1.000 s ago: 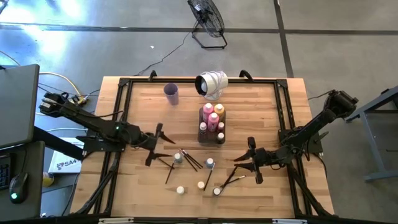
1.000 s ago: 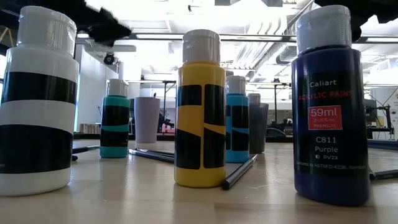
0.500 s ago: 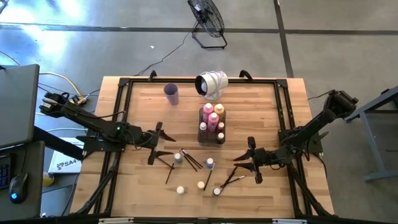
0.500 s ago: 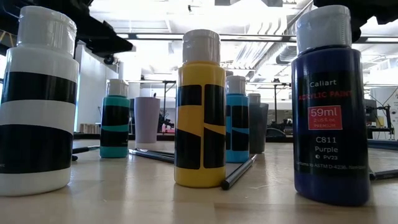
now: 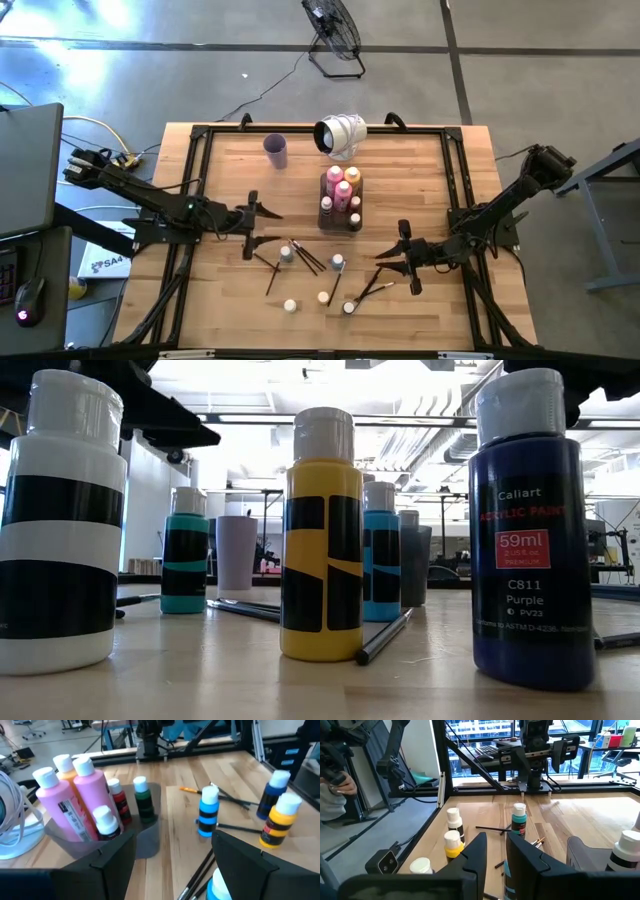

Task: Pick & Place Paint Supplies
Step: Put the blue paint bottle into the black bin

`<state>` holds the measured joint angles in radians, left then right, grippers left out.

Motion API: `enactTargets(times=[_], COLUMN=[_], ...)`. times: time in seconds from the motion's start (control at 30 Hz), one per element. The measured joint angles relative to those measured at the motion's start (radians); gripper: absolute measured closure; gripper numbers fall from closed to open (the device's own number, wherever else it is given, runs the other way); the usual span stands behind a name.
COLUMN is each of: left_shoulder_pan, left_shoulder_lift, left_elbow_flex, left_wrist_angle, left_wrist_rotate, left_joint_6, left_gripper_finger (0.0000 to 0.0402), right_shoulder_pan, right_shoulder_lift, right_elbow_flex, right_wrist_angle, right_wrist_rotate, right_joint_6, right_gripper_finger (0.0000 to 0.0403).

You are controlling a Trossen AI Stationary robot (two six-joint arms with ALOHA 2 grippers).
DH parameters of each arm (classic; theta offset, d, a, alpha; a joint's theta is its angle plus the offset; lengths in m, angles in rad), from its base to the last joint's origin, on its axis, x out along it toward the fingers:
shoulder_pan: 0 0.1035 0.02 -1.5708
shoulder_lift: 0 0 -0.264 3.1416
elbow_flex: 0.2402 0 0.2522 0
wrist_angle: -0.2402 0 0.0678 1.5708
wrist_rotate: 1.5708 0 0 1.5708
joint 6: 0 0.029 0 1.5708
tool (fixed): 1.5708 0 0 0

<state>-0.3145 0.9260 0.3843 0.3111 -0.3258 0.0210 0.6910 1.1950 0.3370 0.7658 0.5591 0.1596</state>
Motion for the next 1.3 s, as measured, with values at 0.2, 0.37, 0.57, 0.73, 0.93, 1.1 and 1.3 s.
enactTargets(times=[0.2, 0.37, 0.57, 0.73, 0.93, 1.1, 1.3], left_shoulder_pan=[0.0, 0.0, 0.0, 0.0, 0.0, 0.0, 0.0], left_shoulder_lift=[0.0, 0.0, 0.0, 0.0, 0.005, 0.024, 0.024], left_elbow_flex=[0.001, 0.001, 0.001, 0.001, 0.001, 0.001, 0.001], left_wrist_angle=[0.035, 0.031, 0.031, 0.031, -0.018, -0.052, -0.115], left_wrist_rotate=[0.003, -0.005, -0.018, -0.017, 0.028, 0.129, 0.189], left_joint_6=[-0.003, 0.023, 0.055, 0.054, 0.042, -0.027, -0.03], left_gripper_finger=[0.0148, 0.0148, 0.0148, 0.0148, 0.0148, 0.0148, 0.0148], right_shoulder_pan=[0.0, 0.0, 0.0, 0.0, 0.0, 0.0, 0.0], right_shoulder_lift=[0.0, 0.0, 0.0, 0.0, 0.0, 0.0, 0.0], right_elbow_flex=[0.0, 0.0, 0.0, 0.0, 0.0, 0.0, 0.0], right_wrist_angle=[0.0, 0.0, 0.0, 0.0, 0.001, 0.001, 0.001], right_wrist_rotate=[0.0, 0.0, 0.0, 0.0, 0.009, 0.043, 0.045], right_joint_6=[0.004, 0.004, 0.004, 0.004, 0.004, 0.005, 0.005], right_gripper_finger=[0.0339, 0.0339, 0.0339, 0.0339, 0.0339, 0.0339, 0.0339])
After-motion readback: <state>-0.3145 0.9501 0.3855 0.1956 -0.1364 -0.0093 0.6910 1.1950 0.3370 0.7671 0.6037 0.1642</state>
